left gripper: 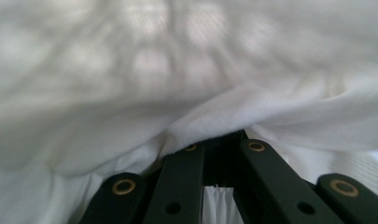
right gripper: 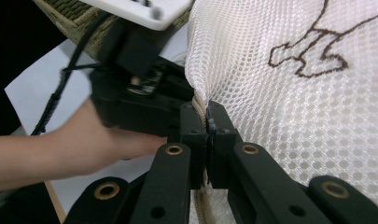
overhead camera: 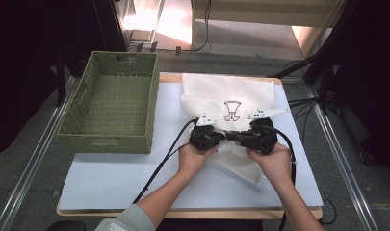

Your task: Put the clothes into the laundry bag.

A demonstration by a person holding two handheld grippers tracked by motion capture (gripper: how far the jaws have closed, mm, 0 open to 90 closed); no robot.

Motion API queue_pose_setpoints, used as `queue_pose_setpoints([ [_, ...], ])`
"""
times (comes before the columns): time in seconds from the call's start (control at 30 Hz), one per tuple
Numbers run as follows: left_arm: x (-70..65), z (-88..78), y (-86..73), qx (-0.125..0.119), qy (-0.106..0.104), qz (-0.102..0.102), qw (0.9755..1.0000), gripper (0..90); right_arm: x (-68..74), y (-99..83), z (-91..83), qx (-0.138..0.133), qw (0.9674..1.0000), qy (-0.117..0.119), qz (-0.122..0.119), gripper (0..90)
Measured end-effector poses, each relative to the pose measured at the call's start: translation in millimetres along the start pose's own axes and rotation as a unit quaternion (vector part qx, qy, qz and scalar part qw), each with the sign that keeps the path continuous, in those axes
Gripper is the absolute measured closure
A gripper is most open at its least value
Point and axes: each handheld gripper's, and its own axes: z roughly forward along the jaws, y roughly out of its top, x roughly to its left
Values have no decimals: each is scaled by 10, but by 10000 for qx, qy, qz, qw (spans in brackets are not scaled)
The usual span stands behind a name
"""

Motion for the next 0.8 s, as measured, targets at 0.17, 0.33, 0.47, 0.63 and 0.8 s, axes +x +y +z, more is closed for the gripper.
queue_pose_setpoints([
  [0.17, -117, -234, -31, 288, -123, 455, 9985, 900, 11, 1, 17, 44, 10000, -35, -42, 888],
  [0.33, -81, -554, -81, 301, -78, 503, 9982, 900, 13, 8, 22, 29, 10000, -47, -44, 887],
  [0.47, 32, -750, -96, 287, 138, 432, 9986, 900, 15, 15, 35, 64, 10000, -48, -28, 887],
  [0.63, 154, -872, -106, 330, 343, 365, 9982, 900, 19, 20, 46, 69, 10000, -52, -17, 887],
  [0.8, 292, -906, -119, 387, 699, 361, 9961, 900, 17, 20, 42, 69, 10000, -54, -3, 887],
])
